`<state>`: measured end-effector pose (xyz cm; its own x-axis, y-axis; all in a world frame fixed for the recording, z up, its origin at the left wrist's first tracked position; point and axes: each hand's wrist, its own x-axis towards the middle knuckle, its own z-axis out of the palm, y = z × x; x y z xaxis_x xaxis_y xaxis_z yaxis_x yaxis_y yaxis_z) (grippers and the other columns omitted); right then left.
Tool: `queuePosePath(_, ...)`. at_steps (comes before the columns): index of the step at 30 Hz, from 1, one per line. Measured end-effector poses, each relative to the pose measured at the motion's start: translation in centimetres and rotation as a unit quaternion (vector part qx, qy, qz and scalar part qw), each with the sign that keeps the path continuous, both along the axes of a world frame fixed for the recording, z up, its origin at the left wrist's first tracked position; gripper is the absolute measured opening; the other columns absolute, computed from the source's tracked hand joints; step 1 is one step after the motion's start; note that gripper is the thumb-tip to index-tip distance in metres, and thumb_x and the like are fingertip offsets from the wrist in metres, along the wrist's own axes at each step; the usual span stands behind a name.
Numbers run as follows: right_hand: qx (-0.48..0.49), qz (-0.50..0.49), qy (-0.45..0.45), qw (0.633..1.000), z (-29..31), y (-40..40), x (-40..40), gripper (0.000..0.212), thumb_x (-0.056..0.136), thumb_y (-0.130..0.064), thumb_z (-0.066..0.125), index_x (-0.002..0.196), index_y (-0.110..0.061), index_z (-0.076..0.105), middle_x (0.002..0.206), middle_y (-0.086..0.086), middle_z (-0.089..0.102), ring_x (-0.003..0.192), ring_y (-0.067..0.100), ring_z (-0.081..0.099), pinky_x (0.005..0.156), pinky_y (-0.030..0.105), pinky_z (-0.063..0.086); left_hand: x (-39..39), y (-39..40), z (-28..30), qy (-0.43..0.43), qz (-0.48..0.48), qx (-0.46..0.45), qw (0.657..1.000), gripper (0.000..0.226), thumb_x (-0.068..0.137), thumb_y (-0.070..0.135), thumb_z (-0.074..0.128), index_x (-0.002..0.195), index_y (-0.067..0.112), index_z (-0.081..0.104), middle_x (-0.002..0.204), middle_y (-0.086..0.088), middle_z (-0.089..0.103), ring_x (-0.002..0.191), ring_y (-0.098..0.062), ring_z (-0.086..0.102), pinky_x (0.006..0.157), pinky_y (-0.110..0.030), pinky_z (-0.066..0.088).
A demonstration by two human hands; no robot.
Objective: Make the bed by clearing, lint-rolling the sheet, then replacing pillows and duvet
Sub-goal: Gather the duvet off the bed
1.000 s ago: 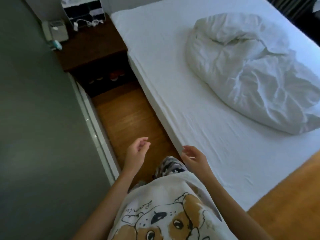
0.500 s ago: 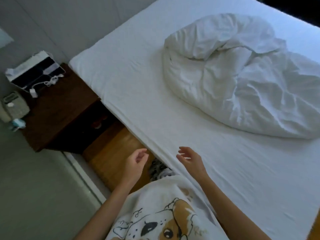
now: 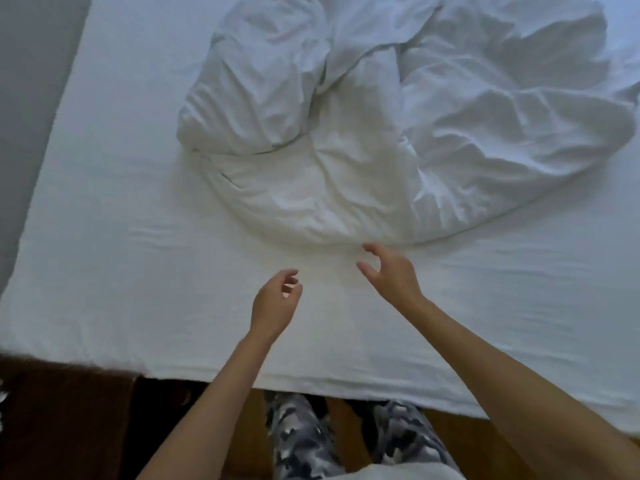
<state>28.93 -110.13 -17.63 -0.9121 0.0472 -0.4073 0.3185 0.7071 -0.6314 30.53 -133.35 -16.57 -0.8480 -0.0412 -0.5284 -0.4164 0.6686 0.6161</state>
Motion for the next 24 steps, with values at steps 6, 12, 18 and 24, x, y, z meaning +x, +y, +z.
queuePosePath(6, 0.143, -0.06, 0.118, 0.981, -9.6, 0.2, -10.5, 0.08, 0.077, -0.044, 0.075, 0.142, -0.011, 0.042, 0.141, 0.018, 0.044, 0.131, 0.035, 0.041, 0.107, 0.045, 0.038, -15.5, 0.5, -11.1, 0.114, -0.193, -0.127, 0.966, 0.054, 0.089, 0.025, 0.065, 0.139, 0.014, 0.048, 0.135, -0.012, 0.052, 0.125, -0.029, 0.047, 0.1, -0.038, 0.039)
queuePosePath(12, 0.362, -0.09, 0.225, 0.9, -17.3, 2.0, -16.5, 0.117, 0.062, -0.065, 0.072, 0.147, -0.01, 0.012, 0.146, 0.028, 0.036, 0.136, 0.041, 0.035, 0.112, 0.056, 0.026, -23.2, -0.1, -20.8, 0.133, -0.271, -0.254, 0.919, 0.109, 0.073, 0.061, 0.071, 0.155, 0.016, 0.015, 0.154, -0.024, 0.025, 0.14, -0.041, 0.026, 0.114, -0.051, 0.022)
queuePosePath(18, 0.343, -0.142, 0.224, 0.901, -23.0, 2.5, -18.7, 0.119, 0.062, -0.073, 0.066, 0.147, 0.0, 0.029, 0.137, 0.028, 0.046, 0.121, 0.042, 0.05, 0.102, 0.048, 0.037, -25.3, 0.8, -26.0, 0.219, -0.259, -0.301, 0.891, 0.103, 0.072, 0.059, 0.073, 0.146, 0.002, 0.031, 0.114, -0.03, 0.052, 0.099, -0.043, 0.052, 0.081, -0.049, 0.04)
queuePosePath(24, 0.295, -0.125, 0.153, 0.935, -25.8, 2.1, -22.0, 0.081, 0.083, -0.061, 0.057, 0.137, -0.004, 0.039, 0.113, 0.021, 0.062, 0.104, 0.038, 0.058, 0.085, 0.043, 0.042, -27.0, 1.0, -28.3, 0.303, -0.281, -0.274, 0.868, 0.067, 0.085, 0.058, 0.057, 0.103, -0.007, 0.057, 0.077, -0.029, 0.061, 0.068, -0.044, 0.062, 0.056, -0.045, 0.046)
